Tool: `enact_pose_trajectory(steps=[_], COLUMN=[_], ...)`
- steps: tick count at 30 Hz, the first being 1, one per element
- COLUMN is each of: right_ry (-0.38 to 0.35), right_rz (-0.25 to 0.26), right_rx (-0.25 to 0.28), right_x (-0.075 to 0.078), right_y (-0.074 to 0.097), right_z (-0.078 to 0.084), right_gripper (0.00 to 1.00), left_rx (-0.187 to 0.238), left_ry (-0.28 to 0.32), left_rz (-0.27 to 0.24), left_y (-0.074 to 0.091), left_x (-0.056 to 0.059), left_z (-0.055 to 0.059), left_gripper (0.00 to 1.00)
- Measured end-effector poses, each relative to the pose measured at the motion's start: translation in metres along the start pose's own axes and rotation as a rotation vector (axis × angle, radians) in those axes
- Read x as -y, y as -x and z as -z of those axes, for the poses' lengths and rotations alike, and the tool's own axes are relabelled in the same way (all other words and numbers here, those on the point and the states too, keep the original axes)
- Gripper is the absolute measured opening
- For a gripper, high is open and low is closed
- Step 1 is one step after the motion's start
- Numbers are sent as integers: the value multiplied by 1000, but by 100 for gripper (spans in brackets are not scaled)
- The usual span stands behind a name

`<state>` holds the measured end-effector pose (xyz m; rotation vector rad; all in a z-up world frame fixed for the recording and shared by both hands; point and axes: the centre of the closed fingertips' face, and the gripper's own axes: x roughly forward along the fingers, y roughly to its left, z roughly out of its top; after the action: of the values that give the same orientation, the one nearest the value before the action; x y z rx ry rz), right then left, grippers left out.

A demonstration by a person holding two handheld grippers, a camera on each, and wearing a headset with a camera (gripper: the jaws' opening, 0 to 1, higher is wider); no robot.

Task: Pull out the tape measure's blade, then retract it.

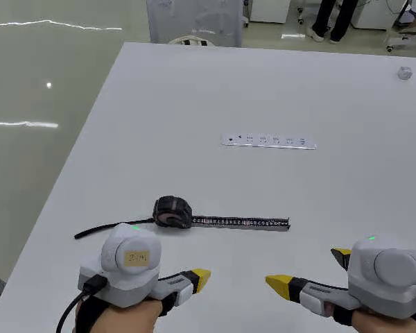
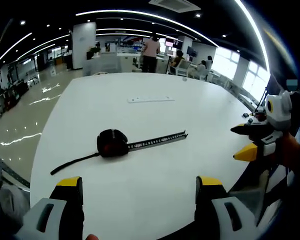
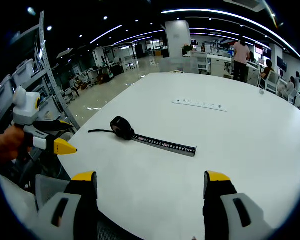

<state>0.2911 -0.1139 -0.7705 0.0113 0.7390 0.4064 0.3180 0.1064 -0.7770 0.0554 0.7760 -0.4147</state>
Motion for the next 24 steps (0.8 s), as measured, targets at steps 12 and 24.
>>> enact_pose_trajectory(steps=[12, 24], right_ry=[29, 51], right_rz=[-16, -36], right_rx=[-19, -54], right_x=[10, 23], right_y=[-12, -25], right_z=[-1, 10], right_gripper=[89, 89], left_rx=[14, 30], left_ry=[30, 57], left_rz=[-29, -88], left_y=[-12, -25], left_x=[-1, -12], left_z=[-9, -12], left_gripper=[89, 87])
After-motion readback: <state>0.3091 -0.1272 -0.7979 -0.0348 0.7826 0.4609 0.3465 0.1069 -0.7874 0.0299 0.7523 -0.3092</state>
